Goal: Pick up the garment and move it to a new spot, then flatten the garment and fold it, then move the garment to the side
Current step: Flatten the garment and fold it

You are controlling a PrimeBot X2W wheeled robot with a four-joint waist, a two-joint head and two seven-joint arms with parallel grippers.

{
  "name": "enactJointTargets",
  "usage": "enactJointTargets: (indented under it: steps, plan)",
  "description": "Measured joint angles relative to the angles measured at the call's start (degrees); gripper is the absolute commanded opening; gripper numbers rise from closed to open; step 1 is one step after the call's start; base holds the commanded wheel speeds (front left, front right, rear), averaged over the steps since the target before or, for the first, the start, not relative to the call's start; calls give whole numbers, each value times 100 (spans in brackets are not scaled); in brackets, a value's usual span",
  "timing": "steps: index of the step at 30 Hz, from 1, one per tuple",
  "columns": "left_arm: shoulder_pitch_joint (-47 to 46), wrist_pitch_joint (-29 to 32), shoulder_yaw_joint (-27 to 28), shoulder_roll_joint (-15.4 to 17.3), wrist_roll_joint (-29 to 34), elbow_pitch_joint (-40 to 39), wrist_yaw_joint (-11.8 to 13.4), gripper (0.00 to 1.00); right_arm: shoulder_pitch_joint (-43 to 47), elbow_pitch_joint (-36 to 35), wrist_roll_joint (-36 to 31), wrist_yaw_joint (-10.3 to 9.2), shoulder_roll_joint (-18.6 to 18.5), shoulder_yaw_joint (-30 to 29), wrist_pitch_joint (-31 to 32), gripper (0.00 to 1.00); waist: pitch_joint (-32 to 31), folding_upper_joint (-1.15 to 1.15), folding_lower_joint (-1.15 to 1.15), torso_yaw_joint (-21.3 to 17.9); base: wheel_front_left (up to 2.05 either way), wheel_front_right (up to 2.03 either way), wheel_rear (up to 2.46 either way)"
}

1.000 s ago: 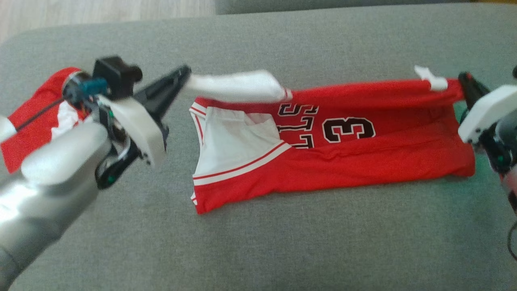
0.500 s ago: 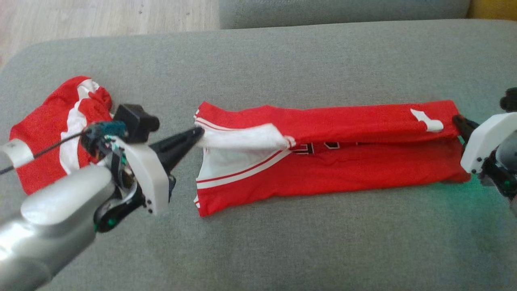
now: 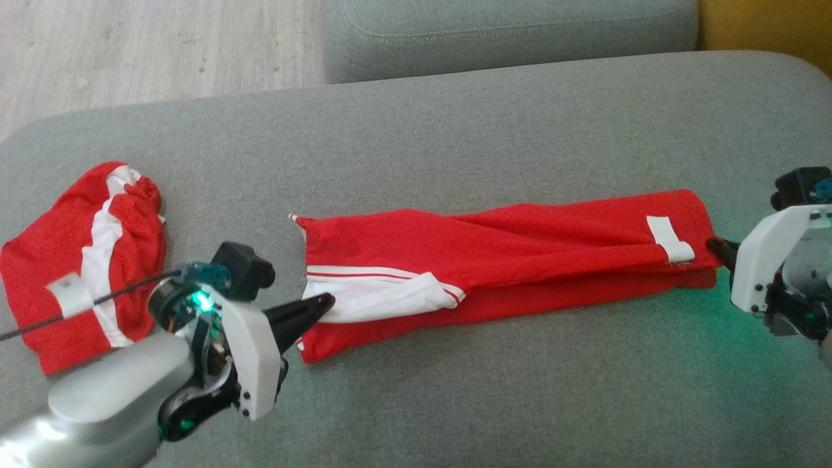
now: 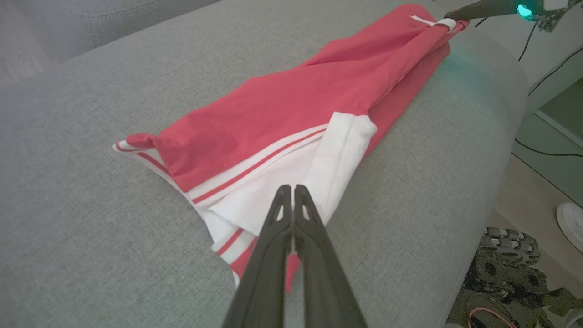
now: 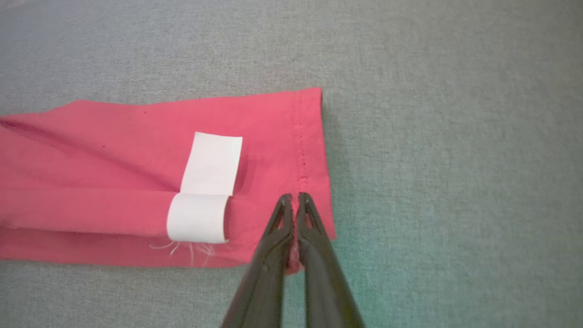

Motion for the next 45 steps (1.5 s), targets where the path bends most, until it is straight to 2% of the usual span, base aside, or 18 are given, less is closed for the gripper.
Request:
enactJointTargets:
  steps: [1,2,3,4,7,9,11,14,16,19,22,24,27,29,34,40,45]
  plan:
    - [48,14,0,0,0,-5,0,0,1,4,53,0,-7,4,69,0,-13,0,-1,-19,0,0,0]
    - [87,38,0,0,1,-4,0,0,4,29,82,0,-16,8,103,55,-21,0,-1,-33,0,0,0]
    - [122,37,0,-2,7,14,0,29,7,74,85,0,-23,13,119,100,-27,0,0,-42,0,0,0]
    - [154,-26,0,-16,35,63,2,100,12,93,109,0,-27,46,209,100,-36,0,0,-46,0,0,0]
    - [183,-299,14,-83,119,248,86,100,126,103,236,0,-29,0,165,100,-72,0,0,-62,0,0,0]
    - [225,-622,116,-171,120,398,259,100,146,114,266,0,-29,-80,-21,100,-112,0,0,-73,0,0,0]
    - [319,-1083,345,-291,129,535,436,100,143,115,269,0,-27,-205,-346,100,-161,0,0,-89,0,0,0]
    - [474,-1960,860,-486,36,727,828,100,121,35,282,0,13,-516,-1137,100,-242,0,0,-106,0,0,0]
    - [555,-2388,1269,-594,-74,831,1076,100,103,-80,263,0,94,-666,-1734,100,-294,0,0,-116,0,0,0]
    - [762,-2530,1965,-733,-86,844,1393,100,101,-312,18,0,257,-764,-2591,100,-351,0,0,-133,0,0,0]
    - [1218,-2540,3129,-1005,434,500,1639,100,104,-498,-283,-1,419,-915,-3307,100,-368,0,0,-136,0,0,0]
    - [1627,-2547,3777,-1251,879,274,1718,100,125,-583,-558,-1,531,-1113,-3519,100,-371,0,0,-135,0,0,0]
    - [2379,-2546,4469,-1662,1535,70,1703,100,286,-769,-1214,-1,691,-1516,-3598,100,-382,0,0,-126,0,0,0]
    - [2859,-2546,4760,-1907,1961,40,1630,100,558,-1058,-1709,-1,873,-2056,-3599,100,-387,0,0,-113,0,0,0]
    - [3646,-2546,5481,-2602,2798,99,1249,100,1647,-1559,-2836,-1,1574,-3271,-3616,100,-436,0,0,-47,0,0,0]
    - [4072,-2546,6161,-3162,3671,165,773,100,2566,-1685,-3807,-1,2248,-3885,-3616,100,-437,0,0,-14,0,0,0]
    - [4081,-2546,6486,-3378,4107,249,413,100,2565,-1772,-4179,-1,2404,-4081,-3616,100,-384,0,0,28,0,0,0]
